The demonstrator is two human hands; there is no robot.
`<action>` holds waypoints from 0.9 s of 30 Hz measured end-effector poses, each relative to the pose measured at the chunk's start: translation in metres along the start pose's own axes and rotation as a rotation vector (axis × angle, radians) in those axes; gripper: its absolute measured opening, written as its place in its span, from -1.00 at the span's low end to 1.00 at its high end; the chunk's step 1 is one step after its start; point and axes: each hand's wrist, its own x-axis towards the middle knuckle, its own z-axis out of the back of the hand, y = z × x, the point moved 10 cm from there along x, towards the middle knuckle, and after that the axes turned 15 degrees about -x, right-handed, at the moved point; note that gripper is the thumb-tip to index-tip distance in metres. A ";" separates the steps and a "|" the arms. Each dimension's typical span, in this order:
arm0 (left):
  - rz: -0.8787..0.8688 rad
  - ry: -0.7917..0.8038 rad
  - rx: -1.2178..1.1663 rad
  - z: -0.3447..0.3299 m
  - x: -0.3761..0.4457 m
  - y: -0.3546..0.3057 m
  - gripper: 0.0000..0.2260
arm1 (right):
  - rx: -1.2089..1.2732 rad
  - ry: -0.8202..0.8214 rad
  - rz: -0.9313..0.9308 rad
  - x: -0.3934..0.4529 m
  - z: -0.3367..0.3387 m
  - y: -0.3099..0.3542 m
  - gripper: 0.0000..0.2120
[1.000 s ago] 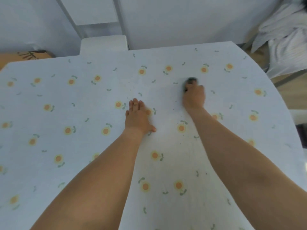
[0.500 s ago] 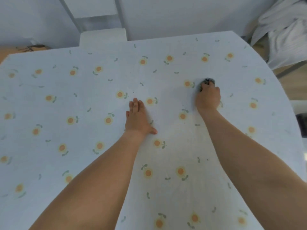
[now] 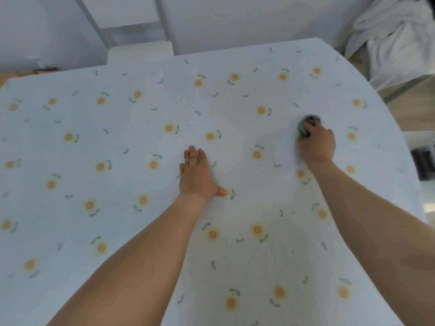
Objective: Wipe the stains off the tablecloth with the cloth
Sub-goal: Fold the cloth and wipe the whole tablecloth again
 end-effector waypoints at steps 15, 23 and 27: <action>-0.031 -0.103 0.019 -0.013 -0.045 0.009 0.11 | -0.017 0.025 0.401 -0.075 -0.015 0.083 -0.52; -0.042 -0.002 0.001 -0.035 -0.077 0.029 0.30 | 0.077 0.022 0.131 -0.100 -0.007 0.110 -0.70; -0.031 -0.019 -0.003 -0.032 -0.076 0.027 0.30 | -0.004 0.146 0.717 -0.183 -0.019 0.223 -0.59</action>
